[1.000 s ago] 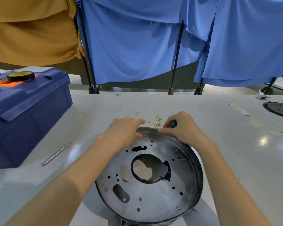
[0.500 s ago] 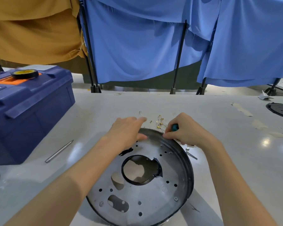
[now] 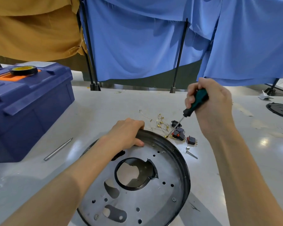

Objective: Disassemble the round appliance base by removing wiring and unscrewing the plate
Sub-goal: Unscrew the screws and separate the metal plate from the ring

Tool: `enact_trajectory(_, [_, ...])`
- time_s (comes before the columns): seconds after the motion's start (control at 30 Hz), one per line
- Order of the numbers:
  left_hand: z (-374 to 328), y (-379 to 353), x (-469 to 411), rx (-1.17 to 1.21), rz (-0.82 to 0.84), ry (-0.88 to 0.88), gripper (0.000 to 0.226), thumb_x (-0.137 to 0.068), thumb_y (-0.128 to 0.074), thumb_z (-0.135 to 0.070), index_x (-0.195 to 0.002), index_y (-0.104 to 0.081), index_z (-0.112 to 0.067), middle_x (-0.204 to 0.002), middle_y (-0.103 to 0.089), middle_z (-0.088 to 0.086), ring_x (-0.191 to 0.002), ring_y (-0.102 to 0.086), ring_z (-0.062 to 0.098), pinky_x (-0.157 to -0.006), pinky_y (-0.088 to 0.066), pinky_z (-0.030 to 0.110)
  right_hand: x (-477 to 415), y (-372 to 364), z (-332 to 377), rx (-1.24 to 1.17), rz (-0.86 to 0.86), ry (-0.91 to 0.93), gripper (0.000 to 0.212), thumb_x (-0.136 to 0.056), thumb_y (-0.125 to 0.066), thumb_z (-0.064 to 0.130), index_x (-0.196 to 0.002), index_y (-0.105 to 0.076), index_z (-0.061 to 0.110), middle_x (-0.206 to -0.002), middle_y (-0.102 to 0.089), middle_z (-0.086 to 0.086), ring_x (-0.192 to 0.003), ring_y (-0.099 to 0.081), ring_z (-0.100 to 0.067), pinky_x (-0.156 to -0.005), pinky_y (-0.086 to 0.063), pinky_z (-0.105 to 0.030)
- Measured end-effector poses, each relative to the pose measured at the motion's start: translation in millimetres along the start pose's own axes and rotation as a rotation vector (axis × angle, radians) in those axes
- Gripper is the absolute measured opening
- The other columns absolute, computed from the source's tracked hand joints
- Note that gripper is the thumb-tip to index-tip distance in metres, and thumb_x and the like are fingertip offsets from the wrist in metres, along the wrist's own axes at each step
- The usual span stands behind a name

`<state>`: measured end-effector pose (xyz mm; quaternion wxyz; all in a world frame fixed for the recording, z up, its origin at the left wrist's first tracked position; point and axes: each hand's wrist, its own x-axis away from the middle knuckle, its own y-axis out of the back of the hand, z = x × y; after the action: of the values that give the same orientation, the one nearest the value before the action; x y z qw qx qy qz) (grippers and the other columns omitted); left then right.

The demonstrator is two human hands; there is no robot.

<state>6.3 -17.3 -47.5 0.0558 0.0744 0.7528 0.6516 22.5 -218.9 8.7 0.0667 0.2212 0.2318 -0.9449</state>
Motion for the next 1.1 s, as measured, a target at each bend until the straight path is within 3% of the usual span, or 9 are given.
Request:
enact_trajectory(0.17, [5,-1,1,0.019,-0.015,-0.006,0.046,-0.08,-0.071,-0.044,-0.115,-0.055,-0.018,-0.105,-0.06,0.008,-0.089,-0.05,0.025,-0.071,-0.036,0.03,5,-13,-29,0.082,-0.034,-0.082,0.033,-0.098,-0.05,0.016,-0.064,-0.05,0.014,-0.063,-0.058,-0.007,-0.047,-0.046,-0.018,-0.05,-0.041,-0.03])
enact_trajectory(0.27, [10,0,-1,0.044,0.001,0.007,0.05,-0.076,-0.074,-0.047,-0.113,-0.062,-0.015,-0.104,-0.062,0.01,-0.094,-0.056,0.029,-0.076,-0.044,0.032,7,-16,-40,0.13,-0.039,-0.056,0.034,-0.099,-0.049,0.02,-0.066,-0.049,0.016,-0.063,-0.059,-0.006,-0.047,-0.046,-0.018,-0.049,-0.042,-0.03])
enact_trajectory(0.33, [12,-1,-2,0.076,0.007,0.007,0.041,-0.075,-0.076,-0.045,-0.094,-0.064,-0.011,-0.088,-0.061,0.01,-0.085,-0.057,0.032,-0.069,-0.044,0.032,8,-16,-44,0.156,-0.04,-0.045,0.032,-0.098,-0.049,0.023,-0.067,-0.05,0.017,-0.064,-0.059,-0.004,-0.048,-0.047,-0.017,-0.049,-0.044,-0.029])
enact_trajectory(0.4, [14,-2,-3,0.095,-0.001,0.01,0.039,-0.076,-0.077,-0.041,-0.069,-0.052,-0.011,-0.069,-0.051,0.007,-0.07,-0.051,0.031,-0.059,-0.036,0.03,8,-15,-46,0.17,-0.043,-0.047,0.033,-0.098,-0.049,0.026,-0.065,-0.051,0.02,-0.065,-0.059,-0.004,-0.048,-0.047,-0.017,-0.049,-0.045,-0.028])
enact_trajectory(0.47, [15,-3,-4,0.112,0.002,0.014,0.049,-0.077,-0.077,-0.037,-0.059,-0.039,-0.012,-0.061,-0.043,0.004,-0.064,-0.044,0.029,-0.058,-0.033,0.031,9,-15,-49,0.179,-0.045,-0.053,0.036,-0.097,-0.049,0.027,-0.061,-0.053,0.024,-0.065,-0.06,-0.004,-0.049,-0.048,-0.017,-0.049,-0.044,-0.028])
enact_trajectory(0.7, [16,-4,-5,0.153,0.022,-0.001,0.038,-0.079,-0.076,-0.035,-0.067,-0.051,-0.008,-0.068,-0.051,0.009,-0.066,-0.049,0.029,-0.061,-0.038,0.032,10,-17,-56,0.18,-0.047,-0.053,0.034,-0.098,-0.048,0.025,-0.065,-0.051,0.019,-0.064,-0.059,-0.003,-0.048,-0.047,-0.016,-0.047,-0.044,-0.027])
enact_trajectory(0.87, [17,-4,-5,0.158,0.023,0.005,0.045,-0.078,-0.076,-0.034,-0.056,-0.042,-0.015,-0.061,-0.046,0.003,-0.065,-0.046,0.028,-0.059,-0.035,0.031,10,-17,-56,0.204,-0.052,-0.037,0.033,-0.098,-0.047,0.025,-0.066,-0.05,0.019,-0.064,-0.06,-0.003,-0.048,-0.047,-0.016,-0.047,-0.045,-0.027])
enact_trajectory(1.1, [17,-5,-5,0.165,0.018,0.009,0.044,-0.078,-0.076,-0.034,-0.054,-0.042,-0.019,-0.06,-0.047,0.002,-0.065,-0.048,0.028,-0.059,-0.036,0.03,11,-18,-55,0.222,-0.042,-0.026,0.032,-0.098,-0.047,0.024,-0.066,-0.051,0.02,-0.064,-0.06,-0.003,-0.049,-0.048,-0.015,-0.049,-0.045,-0.027])
